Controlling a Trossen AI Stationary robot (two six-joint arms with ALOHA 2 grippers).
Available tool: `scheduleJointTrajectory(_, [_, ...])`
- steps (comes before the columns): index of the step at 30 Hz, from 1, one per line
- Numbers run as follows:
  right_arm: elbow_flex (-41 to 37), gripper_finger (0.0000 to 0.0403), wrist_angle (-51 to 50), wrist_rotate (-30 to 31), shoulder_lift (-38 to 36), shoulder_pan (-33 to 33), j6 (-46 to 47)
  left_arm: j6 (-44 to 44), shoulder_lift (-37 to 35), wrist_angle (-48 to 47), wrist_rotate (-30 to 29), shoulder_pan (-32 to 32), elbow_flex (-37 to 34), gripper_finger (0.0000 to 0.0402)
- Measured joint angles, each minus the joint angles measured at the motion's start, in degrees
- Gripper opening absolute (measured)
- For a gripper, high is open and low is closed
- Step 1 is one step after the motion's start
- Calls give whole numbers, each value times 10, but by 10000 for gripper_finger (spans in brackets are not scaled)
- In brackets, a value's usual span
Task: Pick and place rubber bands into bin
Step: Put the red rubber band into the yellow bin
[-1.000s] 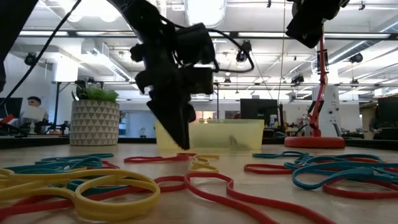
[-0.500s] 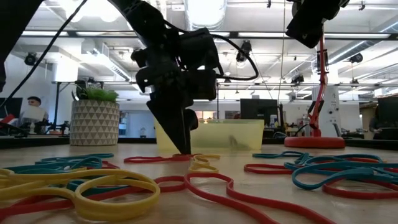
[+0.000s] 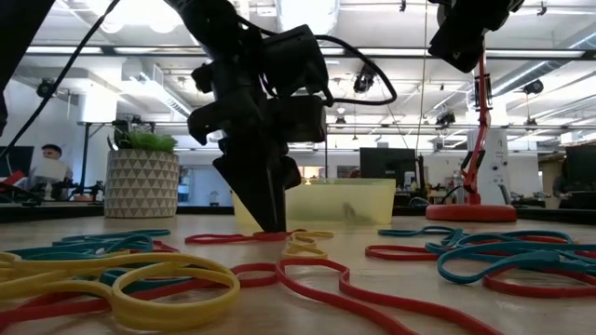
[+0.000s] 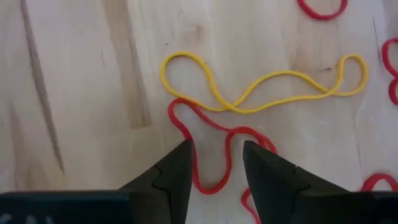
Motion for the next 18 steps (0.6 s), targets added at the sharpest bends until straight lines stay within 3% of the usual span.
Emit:
scheduleJointTrajectory(8, [-1,59,0,0,0,0,1,7,0,0,27,-16,-2,127])
scheduleJointTrajectory(15, [-1,59,0,0,0,0,1,10,0,4,-21,-26,-19,123])
scheduleJointTrajectory(18, [-1,58,0,0,0,0,2,10,0,3,-51,-29,-26,99])
